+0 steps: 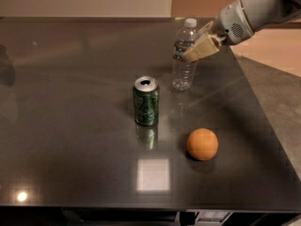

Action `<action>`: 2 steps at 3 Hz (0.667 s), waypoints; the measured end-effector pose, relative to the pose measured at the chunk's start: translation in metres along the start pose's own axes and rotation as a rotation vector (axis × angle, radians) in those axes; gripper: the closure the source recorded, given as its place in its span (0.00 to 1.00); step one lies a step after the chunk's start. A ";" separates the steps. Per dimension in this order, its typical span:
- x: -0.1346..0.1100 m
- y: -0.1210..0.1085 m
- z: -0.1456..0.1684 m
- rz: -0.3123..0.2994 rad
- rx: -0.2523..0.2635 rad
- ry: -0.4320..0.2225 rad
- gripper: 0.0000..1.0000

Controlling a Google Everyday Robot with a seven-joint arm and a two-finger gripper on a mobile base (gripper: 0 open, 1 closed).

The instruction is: Move water bottle near green can

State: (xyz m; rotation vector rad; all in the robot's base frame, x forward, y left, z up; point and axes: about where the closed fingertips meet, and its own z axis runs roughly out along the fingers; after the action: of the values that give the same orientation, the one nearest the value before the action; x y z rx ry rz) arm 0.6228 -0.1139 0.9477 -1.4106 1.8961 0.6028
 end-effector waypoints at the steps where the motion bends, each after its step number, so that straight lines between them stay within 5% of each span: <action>1: -0.001 0.035 0.004 -0.035 -0.087 -0.010 1.00; 2: -0.001 0.058 0.009 -0.074 -0.138 -0.011 1.00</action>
Offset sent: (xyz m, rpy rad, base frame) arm -0.0822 0.0317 -0.0108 0.0126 0.0355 0.2312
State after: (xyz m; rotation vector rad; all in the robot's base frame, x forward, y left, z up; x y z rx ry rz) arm 0.5699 -0.0897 0.9408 -1.5544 1.8147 0.7151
